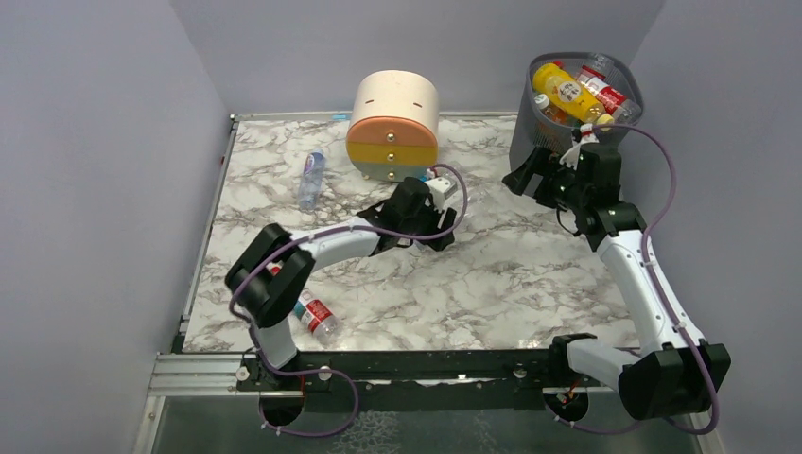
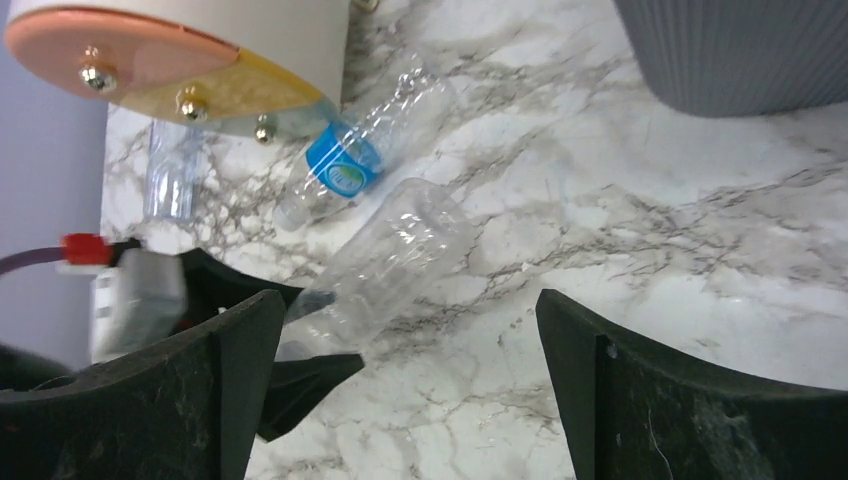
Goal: Put the plastic bottles in the bin
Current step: Pick up the plastic bottle at the center of the board, then place the plastic bottle in the trash bin.
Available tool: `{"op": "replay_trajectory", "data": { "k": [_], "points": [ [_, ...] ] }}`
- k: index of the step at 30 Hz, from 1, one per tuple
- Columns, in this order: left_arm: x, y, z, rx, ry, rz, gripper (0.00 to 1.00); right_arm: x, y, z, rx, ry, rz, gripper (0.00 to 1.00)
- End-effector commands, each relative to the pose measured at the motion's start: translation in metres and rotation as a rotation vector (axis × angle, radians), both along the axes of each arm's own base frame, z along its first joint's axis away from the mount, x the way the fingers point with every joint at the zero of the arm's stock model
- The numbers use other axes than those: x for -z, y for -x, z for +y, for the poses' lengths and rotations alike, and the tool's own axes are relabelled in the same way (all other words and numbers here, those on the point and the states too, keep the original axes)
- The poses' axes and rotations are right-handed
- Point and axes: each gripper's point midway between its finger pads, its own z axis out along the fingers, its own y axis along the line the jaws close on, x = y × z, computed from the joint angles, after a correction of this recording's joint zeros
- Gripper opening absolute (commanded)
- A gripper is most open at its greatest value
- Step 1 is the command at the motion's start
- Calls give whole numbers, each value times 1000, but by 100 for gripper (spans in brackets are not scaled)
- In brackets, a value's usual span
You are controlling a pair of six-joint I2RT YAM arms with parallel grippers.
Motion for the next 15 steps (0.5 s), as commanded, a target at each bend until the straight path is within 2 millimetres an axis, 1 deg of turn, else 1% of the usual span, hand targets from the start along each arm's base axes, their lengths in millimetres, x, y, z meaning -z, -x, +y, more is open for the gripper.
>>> {"op": "replay_trajectory", "data": {
  "k": [1, 2, 4, 7, 11, 13, 15],
  "points": [
    [-76, 26, -1, 5, 237, -38, 58, 8, 2, 31, -131, -128, 8, 100],
    [-84, 33, 2, 9, 264, -37, 58, 10, 3, 34, -139, -147, 18, 100],
    [-94, 44, 7, 16, 299, -37, 58, 13, 5, 42, -165, -194, 34, 100],
    [-99, 54, 15, 12, 333, -40, 58, 12, 6, 52, -199, -263, 33, 100],
    [-105, 61, 19, 10, 369, -49, 58, 9, 6, 67, -262, -356, 28, 100],
    [-103, 62, 20, 10, 366, -46, 58, 6, 6, 74, -295, -394, 18, 100],
    [-103, 62, 19, 13, 369, -47, 58, 7, 7, 78, -321, -424, 18, 100]
  ]
}}
